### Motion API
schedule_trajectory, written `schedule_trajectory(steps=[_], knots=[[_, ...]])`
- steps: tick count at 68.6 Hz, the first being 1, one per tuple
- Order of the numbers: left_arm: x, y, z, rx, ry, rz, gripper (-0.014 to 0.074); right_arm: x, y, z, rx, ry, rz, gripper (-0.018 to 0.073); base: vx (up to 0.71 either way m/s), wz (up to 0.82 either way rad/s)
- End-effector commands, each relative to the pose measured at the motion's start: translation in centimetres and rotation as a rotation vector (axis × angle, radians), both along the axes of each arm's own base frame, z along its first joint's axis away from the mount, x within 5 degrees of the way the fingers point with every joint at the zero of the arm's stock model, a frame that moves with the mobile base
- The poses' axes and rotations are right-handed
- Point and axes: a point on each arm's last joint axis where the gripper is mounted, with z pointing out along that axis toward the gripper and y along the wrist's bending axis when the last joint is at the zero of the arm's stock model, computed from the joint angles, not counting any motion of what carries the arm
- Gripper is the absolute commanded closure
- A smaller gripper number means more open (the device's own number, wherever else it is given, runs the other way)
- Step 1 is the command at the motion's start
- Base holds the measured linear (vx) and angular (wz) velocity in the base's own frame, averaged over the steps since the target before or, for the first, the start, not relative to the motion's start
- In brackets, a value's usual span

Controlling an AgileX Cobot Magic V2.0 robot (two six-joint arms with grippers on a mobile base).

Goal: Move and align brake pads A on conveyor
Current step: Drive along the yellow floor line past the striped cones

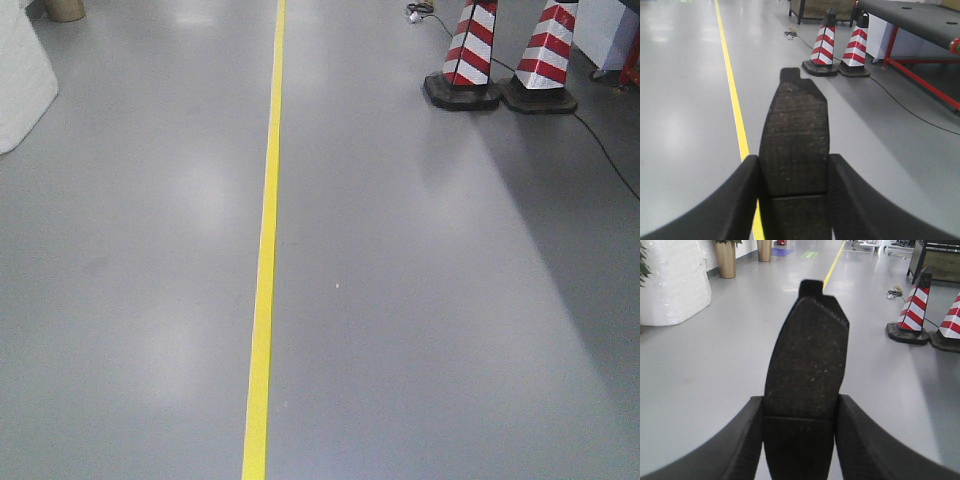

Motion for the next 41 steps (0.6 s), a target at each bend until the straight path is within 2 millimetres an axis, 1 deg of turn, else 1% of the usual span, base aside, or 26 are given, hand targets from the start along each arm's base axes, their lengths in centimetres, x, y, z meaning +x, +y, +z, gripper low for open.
schedule_trajectory(steps=[1, 21, 41], knots=[[0.04, -0.08, 1.61, -0.03, -0.103, -0.013, 0.0603, 0.05, -0.1, 1.71, 0.017, -0.113, -0.015, 0.0561, 0.75, -0.09], [0.04, -0.08, 1.61, -0.03, -0.103, -0.013, 0.0603, 0.05, -0.1, 1.71, 0.017, -0.113, -0.015, 0.0561, 0.78, -0.01], [0.04, -0.08, 1.61, -0.03, -0.103, -0.013, 0.0603, 0.05, -0.1, 1.72, 0.017, -0.113, -0.015, 0.0561, 0.82, 0.11]])
